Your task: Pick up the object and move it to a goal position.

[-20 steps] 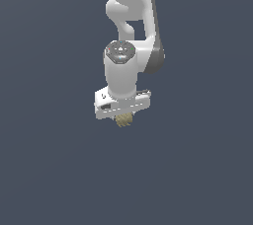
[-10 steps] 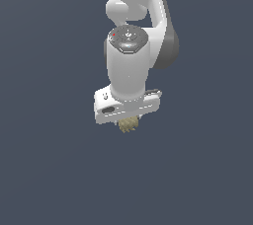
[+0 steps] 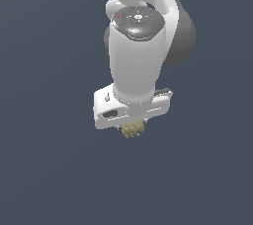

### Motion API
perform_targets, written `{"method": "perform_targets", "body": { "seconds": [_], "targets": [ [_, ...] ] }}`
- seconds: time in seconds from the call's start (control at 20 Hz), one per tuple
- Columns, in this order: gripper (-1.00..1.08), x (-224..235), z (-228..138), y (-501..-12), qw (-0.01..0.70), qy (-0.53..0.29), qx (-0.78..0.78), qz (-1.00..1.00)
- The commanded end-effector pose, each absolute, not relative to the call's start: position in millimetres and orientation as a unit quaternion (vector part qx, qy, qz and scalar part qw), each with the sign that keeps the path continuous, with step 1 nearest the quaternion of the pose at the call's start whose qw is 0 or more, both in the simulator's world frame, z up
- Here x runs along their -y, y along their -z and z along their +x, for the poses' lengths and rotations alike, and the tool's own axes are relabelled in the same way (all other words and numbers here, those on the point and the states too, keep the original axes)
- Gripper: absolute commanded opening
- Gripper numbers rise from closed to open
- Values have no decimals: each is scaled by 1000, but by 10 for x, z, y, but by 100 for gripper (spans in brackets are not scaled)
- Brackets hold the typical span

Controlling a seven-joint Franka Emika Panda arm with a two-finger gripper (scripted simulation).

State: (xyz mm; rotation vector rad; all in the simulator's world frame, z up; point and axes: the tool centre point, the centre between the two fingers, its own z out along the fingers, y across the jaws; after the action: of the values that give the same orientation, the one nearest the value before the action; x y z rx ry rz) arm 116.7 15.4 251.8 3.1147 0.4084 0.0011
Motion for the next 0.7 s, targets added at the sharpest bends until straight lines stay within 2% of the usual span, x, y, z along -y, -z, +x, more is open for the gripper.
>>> {"method": "perform_targets", "body": {
  "seconds": [0.0, 0.65],
  "targets": [
    [-100, -179, 1239, -2593, 0, 0, -130, 992],
    [-100, -233, 1417, -2772, 0, 0, -130, 992]
  ]
}}
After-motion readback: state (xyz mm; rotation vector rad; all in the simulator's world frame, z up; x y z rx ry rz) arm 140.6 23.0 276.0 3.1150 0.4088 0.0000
